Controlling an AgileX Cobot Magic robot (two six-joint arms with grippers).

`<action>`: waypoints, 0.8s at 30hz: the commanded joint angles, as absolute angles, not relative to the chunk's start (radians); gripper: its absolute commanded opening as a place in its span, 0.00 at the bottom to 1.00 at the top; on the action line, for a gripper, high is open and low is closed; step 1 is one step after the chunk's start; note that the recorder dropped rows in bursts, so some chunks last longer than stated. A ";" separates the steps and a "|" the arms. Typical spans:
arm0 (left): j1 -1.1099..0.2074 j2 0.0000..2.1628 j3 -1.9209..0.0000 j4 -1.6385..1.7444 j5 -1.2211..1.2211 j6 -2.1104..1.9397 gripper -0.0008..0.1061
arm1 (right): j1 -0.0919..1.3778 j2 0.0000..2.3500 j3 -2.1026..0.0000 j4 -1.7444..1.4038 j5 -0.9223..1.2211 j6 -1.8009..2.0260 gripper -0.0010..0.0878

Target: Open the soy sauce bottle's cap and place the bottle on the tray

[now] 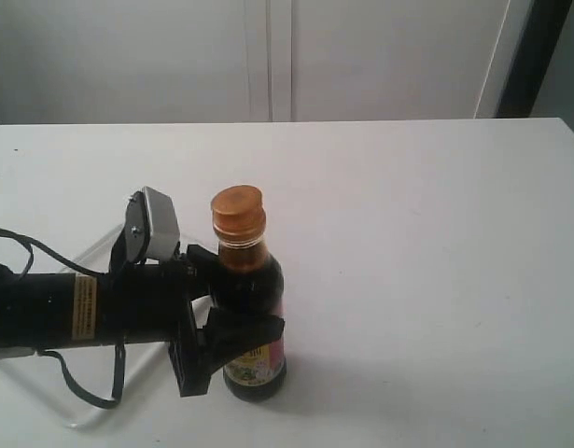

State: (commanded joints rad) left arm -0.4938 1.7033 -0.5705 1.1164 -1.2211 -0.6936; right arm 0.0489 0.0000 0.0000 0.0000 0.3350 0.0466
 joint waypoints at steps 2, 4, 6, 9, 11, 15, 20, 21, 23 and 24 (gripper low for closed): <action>-0.494 1.703 -0.571 1.116 -1.221 -0.692 0.01 | 0.049 0.000 0.000 0.000 0.335 0.047 0.01; -0.494 1.703 -0.571 1.122 -1.221 -0.660 0.01 | 0.049 0.000 0.000 0.000 0.335 0.047 0.01; -0.494 1.703 -0.571 1.132 -1.221 -0.621 0.01 | 0.049 0.000 0.000 0.000 0.335 0.047 0.01; -0.494 1.703 -0.571 1.132 -1.221 -0.598 0.01 | 0.049 0.000 0.000 0.000 0.335 0.047 0.01; -0.494 1.703 -0.571 1.132 -1.221 -0.593 0.01 | 0.049 0.000 0.000 0.000 0.335 0.047 0.01; -0.494 1.703 -0.571 1.137 -1.221 -0.553 0.01 | 0.049 0.000 0.000 0.000 0.335 0.047 0.01; -0.494 1.703 -0.571 1.137 -1.221 -0.549 0.01 | 0.049 0.000 0.000 0.000 0.335 0.047 0.01; -0.494 1.703 -0.571 1.137 -1.221 -0.549 0.01 | 0.049 0.000 0.000 0.000 0.335 0.047 0.01; -0.494 1.703 -0.571 1.139 -1.221 -0.549 0.01 | 0.049 0.000 0.000 0.000 0.330 0.047 0.01; -0.494 1.703 -0.571 1.139 -1.221 -0.549 0.01 | 0.049 0.000 0.000 0.000 0.316 0.050 0.01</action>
State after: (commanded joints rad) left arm -0.4938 1.7033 -0.5705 1.1389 -1.2211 -0.5486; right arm 0.0489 0.0000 0.0000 0.0000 0.3155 0.0500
